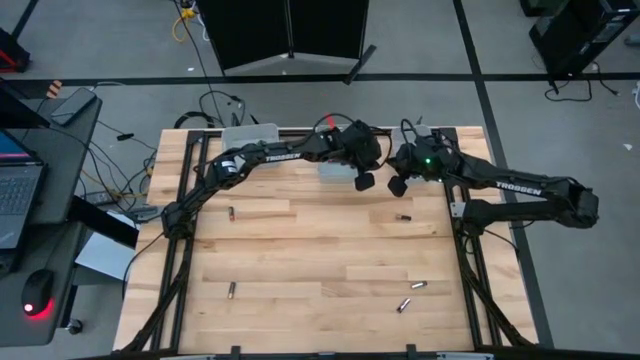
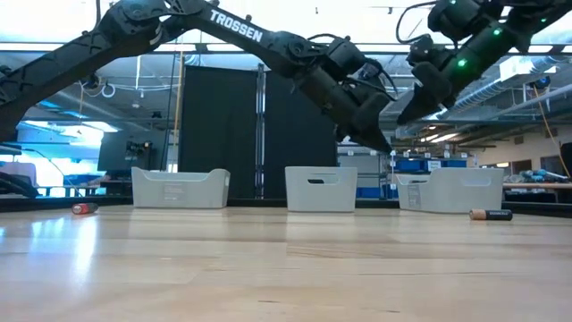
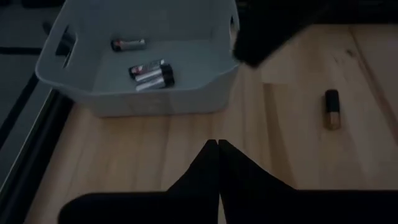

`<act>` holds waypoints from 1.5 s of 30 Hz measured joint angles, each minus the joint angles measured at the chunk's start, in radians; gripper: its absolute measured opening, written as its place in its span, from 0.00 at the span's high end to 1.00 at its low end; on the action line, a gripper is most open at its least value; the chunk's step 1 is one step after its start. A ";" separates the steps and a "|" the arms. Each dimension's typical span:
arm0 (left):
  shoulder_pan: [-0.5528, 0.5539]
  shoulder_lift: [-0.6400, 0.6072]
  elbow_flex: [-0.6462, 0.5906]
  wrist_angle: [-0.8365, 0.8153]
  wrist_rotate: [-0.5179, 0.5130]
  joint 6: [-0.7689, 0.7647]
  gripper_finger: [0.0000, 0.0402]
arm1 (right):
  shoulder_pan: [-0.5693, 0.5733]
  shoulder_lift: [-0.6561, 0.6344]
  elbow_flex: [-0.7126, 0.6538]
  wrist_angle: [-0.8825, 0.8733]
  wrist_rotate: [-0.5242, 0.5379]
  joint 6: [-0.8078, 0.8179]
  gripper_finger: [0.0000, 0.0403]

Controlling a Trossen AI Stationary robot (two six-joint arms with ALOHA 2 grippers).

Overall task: Sort batteries
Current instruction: Put the top black silver battery into the right bin

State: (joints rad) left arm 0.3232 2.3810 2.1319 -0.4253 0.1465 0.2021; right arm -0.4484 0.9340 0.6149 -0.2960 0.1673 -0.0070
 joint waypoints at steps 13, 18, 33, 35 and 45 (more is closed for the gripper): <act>-0.019 -0.002 -0.109 0.358 -0.003 -0.130 1.00 | 0.000 -0.085 -0.076 0.035 -0.031 0.007 0.97; -0.049 -0.028 -0.218 0.425 -0.017 -0.124 1.00 | 0.000 -0.106 -0.076 0.033 -0.034 0.006 0.97; -0.078 -0.570 -1.086 0.986 -0.095 -0.155 0.99 | 0.007 -0.115 -0.077 0.034 -0.145 -0.020 0.97; -0.086 -0.640 -1.171 0.991 -0.102 -0.152 0.99 | 0.019 -0.115 -0.077 0.035 -0.164 -0.021 0.97; -0.121 -0.928 -1.479 1.016 -0.151 -0.151 0.99 | 0.099 -0.114 -0.077 0.031 -0.164 0.029 0.96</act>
State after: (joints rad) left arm 0.2024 1.4529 0.6527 0.5910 -0.0048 0.0509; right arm -0.3498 0.8196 0.5381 -0.2654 0.0032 0.0218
